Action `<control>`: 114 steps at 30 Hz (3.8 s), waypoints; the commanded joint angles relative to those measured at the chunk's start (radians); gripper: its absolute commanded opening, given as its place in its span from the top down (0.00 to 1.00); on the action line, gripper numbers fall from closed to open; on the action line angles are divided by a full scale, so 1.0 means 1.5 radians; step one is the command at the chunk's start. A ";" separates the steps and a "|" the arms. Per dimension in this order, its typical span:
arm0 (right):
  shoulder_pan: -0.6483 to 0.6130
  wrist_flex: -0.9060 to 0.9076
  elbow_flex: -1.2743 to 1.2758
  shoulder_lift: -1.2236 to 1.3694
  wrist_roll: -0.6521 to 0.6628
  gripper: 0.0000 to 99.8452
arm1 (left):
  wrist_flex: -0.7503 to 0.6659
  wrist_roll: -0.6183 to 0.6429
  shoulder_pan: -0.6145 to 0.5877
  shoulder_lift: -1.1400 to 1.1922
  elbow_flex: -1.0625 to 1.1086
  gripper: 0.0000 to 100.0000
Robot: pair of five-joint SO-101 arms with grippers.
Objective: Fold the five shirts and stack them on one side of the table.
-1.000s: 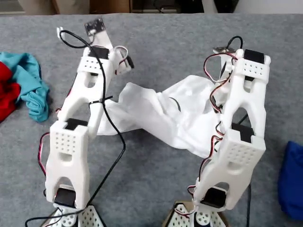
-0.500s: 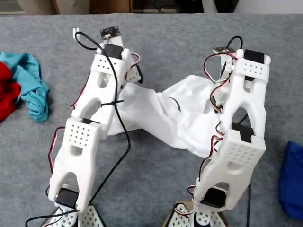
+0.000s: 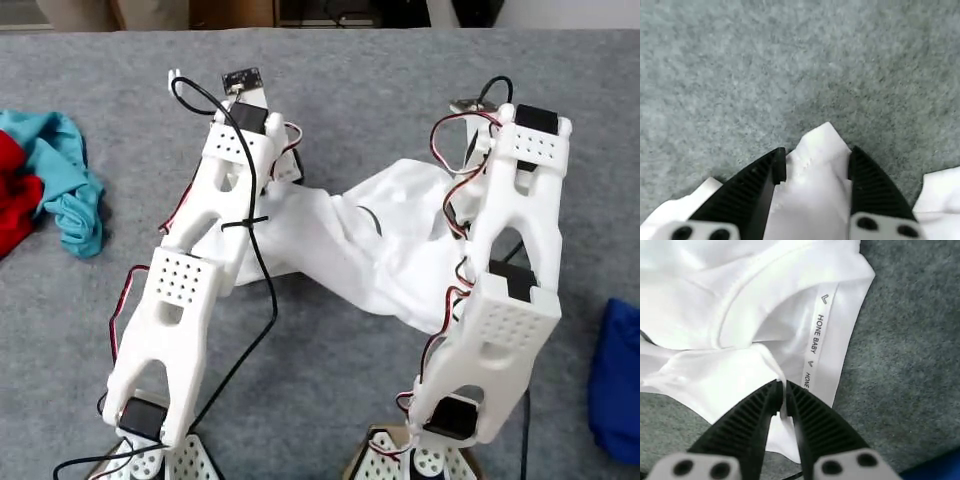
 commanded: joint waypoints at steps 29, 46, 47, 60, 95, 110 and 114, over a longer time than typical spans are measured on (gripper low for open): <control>-0.009 0.004 -0.027 -0.002 0.005 0.99 | 0.004 0.005 -0.004 0.004 -0.036 0.97; -0.024 0.006 -0.105 -0.017 0.001 0.99 | 0.089 0.002 -0.005 -0.077 -0.273 0.98; -0.025 0.006 -0.131 -0.026 0.000 0.99 | 0.092 0.001 -0.005 -0.093 -0.301 0.98; -0.025 -0.001 -0.516 -0.208 -0.021 0.99 | 0.093 -0.065 -0.012 -0.409 -0.311 0.98; 0.047 -0.300 -0.746 -0.525 -0.061 0.99 | 0.110 -0.271 -0.222 -1.146 0.216 0.98; -0.002 -0.298 -0.484 -0.558 0.114 0.99 | 0.069 -0.299 -0.222 -1.187 0.282 0.98; -0.069 -0.299 -0.360 -0.559 0.135 0.99 | -0.020 -0.298 -0.222 -1.151 0.419 0.98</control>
